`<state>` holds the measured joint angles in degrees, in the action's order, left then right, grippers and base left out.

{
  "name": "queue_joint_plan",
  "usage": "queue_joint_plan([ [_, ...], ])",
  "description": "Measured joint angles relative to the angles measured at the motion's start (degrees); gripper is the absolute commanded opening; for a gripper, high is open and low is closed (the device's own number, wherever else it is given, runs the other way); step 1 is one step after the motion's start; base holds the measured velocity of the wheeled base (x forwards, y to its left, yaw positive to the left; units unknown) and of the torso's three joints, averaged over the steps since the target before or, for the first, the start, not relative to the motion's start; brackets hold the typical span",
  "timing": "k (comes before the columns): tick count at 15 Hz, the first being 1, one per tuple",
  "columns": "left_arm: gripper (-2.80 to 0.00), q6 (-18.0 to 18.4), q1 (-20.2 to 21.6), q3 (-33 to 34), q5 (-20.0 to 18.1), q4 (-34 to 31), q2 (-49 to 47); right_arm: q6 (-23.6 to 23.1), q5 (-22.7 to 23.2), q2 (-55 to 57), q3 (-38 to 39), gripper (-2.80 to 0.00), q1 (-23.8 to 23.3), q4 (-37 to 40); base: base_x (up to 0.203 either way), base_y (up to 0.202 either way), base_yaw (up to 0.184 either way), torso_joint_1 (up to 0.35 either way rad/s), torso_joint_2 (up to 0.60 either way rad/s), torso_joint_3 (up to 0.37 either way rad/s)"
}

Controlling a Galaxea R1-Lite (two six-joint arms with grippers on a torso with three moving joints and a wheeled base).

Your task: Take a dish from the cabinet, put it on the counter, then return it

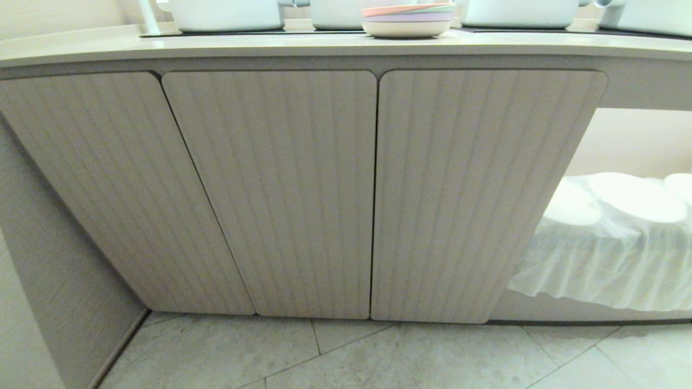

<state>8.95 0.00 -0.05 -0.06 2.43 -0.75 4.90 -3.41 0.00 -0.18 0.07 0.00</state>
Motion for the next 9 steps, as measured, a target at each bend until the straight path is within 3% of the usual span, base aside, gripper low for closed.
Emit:
queue_joint_plan([
  [2, -2.80, -0.27, 0.00, 0.02, -1.66, -2.35, 0.48, -0.02, 0.02, 0.00, 0.00, -2.80, 0.00, 0.00, 0.000, 0.000, 0.000, 0.000, 0.00, 0.000],
  [9, -2.80, -2.39, 0.00, 0.05, -1.72, -3.31, 0.68, 0.00, 0.00, 0.00, 0.00, -2.80, 0.00, 0.00, 0.000, 0.000, 0.000, 0.000, 0.00, 0.000],
])
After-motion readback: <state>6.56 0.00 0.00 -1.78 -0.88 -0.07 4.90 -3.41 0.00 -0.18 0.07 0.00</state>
